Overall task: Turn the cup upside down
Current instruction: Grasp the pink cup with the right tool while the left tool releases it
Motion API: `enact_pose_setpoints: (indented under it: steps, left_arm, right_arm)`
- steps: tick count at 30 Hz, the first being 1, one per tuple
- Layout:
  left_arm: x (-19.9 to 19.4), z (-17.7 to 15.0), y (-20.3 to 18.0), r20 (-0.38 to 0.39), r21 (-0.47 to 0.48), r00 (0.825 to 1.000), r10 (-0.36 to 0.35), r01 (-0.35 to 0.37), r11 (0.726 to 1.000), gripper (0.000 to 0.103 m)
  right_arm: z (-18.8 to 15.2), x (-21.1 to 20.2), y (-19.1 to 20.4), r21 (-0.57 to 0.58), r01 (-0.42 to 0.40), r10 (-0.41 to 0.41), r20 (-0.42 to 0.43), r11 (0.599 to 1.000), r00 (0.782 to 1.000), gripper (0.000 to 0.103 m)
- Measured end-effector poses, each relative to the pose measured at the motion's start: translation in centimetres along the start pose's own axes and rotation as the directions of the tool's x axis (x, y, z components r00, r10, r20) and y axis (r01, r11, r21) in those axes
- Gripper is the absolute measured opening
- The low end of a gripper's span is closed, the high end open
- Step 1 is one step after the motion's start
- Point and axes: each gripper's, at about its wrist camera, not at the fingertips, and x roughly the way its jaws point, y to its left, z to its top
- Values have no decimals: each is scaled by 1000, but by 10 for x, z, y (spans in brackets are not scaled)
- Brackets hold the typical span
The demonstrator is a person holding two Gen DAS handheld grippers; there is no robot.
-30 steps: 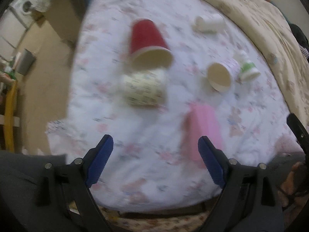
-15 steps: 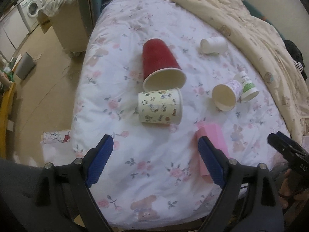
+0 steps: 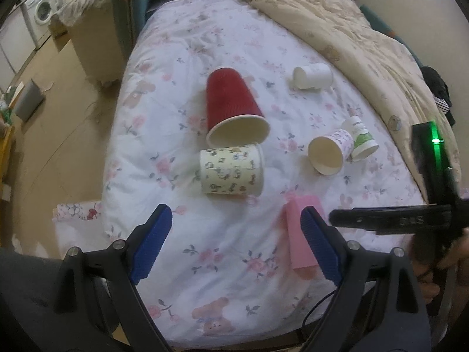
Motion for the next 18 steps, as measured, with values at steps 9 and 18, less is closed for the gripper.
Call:
enact_pose_setpoints:
  steps: [9, 18]
  left_arm:
    - [5, -1, 4, -34, -18, 999, 1, -2, 1000, 87]
    - [8, -1, 10, -56, -49, 998, -27, 24, 998, 87]
  right_arm:
    - [20, 50, 7, 11, 69, -67, -109, 998, 992, 68]
    - [28, 58, 5, 27, 65, -62, -108, 998, 992, 59]
